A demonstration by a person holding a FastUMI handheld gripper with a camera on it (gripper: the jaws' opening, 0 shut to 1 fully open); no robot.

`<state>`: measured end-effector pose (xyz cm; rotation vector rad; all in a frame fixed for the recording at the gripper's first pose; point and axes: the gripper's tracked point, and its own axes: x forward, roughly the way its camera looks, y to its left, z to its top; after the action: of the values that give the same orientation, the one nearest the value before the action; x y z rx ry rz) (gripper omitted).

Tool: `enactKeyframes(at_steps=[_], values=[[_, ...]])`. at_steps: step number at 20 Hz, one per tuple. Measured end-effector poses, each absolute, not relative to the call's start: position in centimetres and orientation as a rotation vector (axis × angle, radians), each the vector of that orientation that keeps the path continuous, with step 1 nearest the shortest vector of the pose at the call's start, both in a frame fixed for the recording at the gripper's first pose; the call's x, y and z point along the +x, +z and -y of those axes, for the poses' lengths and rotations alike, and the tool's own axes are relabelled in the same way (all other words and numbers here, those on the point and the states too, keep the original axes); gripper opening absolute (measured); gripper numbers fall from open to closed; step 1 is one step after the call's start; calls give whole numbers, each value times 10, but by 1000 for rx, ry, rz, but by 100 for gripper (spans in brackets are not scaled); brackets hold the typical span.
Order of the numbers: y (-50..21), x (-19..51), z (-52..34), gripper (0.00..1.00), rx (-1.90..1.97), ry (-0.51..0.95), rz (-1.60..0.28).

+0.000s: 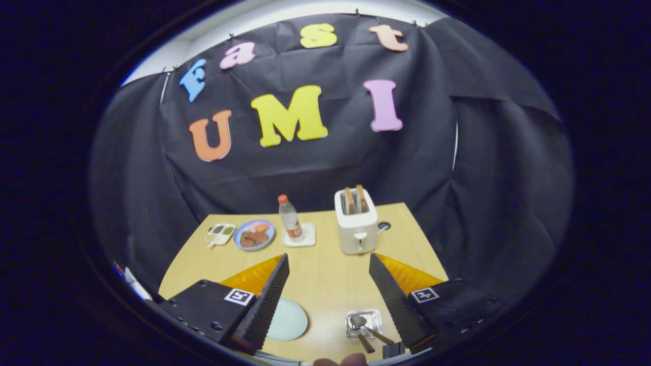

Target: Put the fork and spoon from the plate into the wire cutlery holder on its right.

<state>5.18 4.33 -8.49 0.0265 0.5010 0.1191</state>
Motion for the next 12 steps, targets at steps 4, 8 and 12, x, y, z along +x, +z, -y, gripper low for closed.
enactKeyframes(at_steps=[4,8,12], values=[[-34,38,-37,95,0,90,-322],[-5,15,-31,96,-18,58,-210],[7,-5,-37,96,-32,62,-150]])
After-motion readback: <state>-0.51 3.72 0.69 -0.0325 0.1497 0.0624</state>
